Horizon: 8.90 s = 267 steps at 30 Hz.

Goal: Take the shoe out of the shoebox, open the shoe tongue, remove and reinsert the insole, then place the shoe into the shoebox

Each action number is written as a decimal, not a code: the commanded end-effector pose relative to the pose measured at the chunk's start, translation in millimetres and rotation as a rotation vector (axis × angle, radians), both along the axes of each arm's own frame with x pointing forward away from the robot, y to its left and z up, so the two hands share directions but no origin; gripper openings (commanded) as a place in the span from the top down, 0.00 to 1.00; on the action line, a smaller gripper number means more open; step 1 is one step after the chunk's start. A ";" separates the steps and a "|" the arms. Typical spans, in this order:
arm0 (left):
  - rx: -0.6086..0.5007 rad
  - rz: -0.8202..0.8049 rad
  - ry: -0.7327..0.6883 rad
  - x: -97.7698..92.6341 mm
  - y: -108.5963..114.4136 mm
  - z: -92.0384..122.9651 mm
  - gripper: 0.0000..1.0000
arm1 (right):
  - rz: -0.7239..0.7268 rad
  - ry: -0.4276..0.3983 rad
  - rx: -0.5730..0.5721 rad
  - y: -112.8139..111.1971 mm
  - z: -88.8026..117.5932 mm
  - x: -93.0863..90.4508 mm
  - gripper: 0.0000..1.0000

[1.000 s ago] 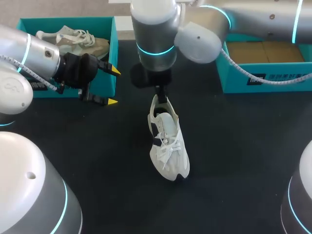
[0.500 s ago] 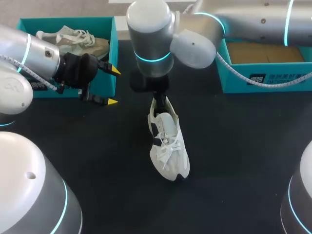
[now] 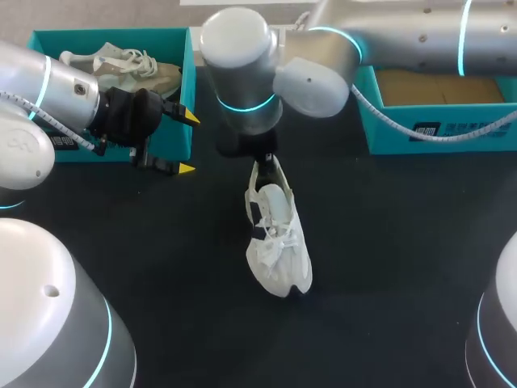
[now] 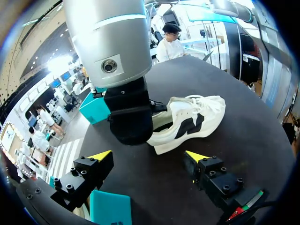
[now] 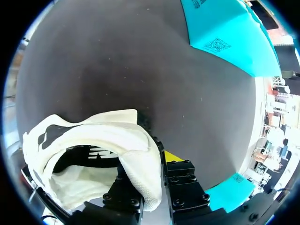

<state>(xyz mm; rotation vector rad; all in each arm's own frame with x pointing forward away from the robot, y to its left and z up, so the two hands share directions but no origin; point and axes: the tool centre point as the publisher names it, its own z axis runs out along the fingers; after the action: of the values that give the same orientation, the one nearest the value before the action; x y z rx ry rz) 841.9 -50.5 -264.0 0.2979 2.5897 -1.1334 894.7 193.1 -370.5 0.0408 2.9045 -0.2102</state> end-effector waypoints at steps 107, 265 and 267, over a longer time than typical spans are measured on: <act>0.005 0.002 0.000 -1.0 -0.4 0.6 0.00 | -0.097 -0.089 0.005 -400.2 219.4 158.5 1.00; 0.005 0.002 0.000 -1.0 -0.4 0.6 0.00 | -1.872 -0.321 0.033 -549.5 52.3 135.2 1.00; 0.005 0.002 0.000 -1.0 -0.4 0.6 0.00 | -1.871 -0.310 0.030 -549.8 48.5 135.5 1.00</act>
<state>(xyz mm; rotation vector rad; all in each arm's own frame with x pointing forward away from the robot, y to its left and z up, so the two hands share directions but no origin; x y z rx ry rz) 841.9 -50.5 -264.0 0.2979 2.5896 -1.1334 1028.3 -355.0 -318.4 2.3437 1.5874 -0.3464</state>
